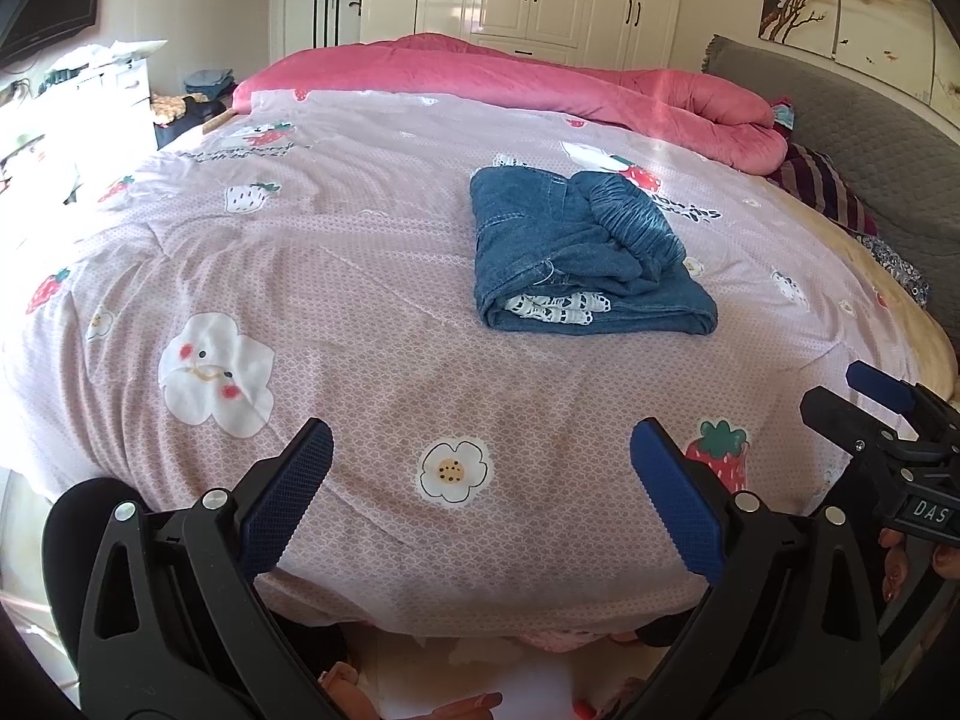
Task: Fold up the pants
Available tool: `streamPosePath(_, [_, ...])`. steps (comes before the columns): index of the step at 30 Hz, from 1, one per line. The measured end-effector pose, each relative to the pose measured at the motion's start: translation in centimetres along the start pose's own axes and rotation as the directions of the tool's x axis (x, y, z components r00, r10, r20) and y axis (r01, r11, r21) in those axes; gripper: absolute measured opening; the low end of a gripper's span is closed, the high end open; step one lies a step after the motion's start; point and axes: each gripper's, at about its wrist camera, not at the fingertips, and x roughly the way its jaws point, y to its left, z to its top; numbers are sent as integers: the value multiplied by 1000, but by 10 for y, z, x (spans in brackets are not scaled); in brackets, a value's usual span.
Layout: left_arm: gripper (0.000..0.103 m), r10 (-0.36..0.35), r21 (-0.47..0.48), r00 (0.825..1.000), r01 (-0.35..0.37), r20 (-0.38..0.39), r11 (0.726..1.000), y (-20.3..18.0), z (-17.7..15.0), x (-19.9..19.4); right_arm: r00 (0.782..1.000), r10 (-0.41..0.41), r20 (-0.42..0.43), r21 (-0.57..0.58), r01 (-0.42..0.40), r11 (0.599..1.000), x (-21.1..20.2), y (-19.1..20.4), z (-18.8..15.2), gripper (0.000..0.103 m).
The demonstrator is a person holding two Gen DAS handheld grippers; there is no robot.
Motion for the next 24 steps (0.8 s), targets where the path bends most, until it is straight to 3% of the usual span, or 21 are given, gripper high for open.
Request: streamPosePath(24, [93,-1,2,1000,1,3,1000,1,1,0,1000,-9,-11,-1,9,1000,5,-3,-1,98])
